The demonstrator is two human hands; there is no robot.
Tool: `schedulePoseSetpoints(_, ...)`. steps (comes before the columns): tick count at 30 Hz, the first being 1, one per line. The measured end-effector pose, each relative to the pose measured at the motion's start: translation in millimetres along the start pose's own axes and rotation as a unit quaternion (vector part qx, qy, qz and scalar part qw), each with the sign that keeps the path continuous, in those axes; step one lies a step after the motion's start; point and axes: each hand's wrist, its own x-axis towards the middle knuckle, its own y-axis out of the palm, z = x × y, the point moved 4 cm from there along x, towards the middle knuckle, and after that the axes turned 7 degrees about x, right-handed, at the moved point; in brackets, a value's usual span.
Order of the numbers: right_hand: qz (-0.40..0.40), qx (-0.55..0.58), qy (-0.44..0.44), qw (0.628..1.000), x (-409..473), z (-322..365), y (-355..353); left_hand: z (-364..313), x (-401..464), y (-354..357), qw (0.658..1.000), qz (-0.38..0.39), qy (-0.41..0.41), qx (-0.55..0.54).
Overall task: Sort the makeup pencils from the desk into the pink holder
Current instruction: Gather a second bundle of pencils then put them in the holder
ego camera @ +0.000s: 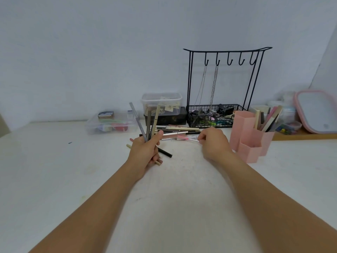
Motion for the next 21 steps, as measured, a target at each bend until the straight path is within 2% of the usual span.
schedulePoseSetpoints(2, -0.003, 0.066, -0.021, 0.998, -1, 8, -4, 1, -1, 1, 1.0, 0.001, 0.002, 0.0)
schedulePoseSetpoints(4, 0.007, 0.187, -0.032, 0.982, -6, 23, -8, 1, -2, 2, 1.0, 0.002, 0.004, 0.001)
schedulePoseSetpoints(5, 0.026, 0.27, -0.03, 0.962, -12, 32, -8, 0, -2, 2, 1.0, 0.003, 0.004, 0.006)
schedulePoseSetpoints(7, 0.09, 0.433, -0.019, 0.897, -24, 52, -4, -2, -5, 4, 1.0, 0.011, 0.009, 0.017)
schedulePoseSetpoints(9, 0.135, 0.526, -0.026, 0.839, -34, 70, 3, -4, -8, 6, 0.999, 0.029, 0.015, 0.017)
schedulePoseSetpoints(10, 0.138, 0.541, -0.034, 0.829, -37, 76, 5, -5, -9, 8, 0.999, 0.039, 0.012, 0.011)
schedulePoseSetpoints(13, 0.106, 0.532, -0.045, 0.839, -40, 81, 11, -7, -16, 13, 0.998, 0.057, -0.006, -0.003)
schedulePoseSetpoints(17, 0.08, 0.524, -0.031, 0.847, -40, 75, 20, -11, -22, 18, 0.995, 0.096, 0.028, 0.023)
schedulePoseSetpoints(21, 0.072, 0.544, -0.03, 0.836, -40, 74, 23, -9, -24, 24, 0.989, 0.141, 0.039, 0.013)
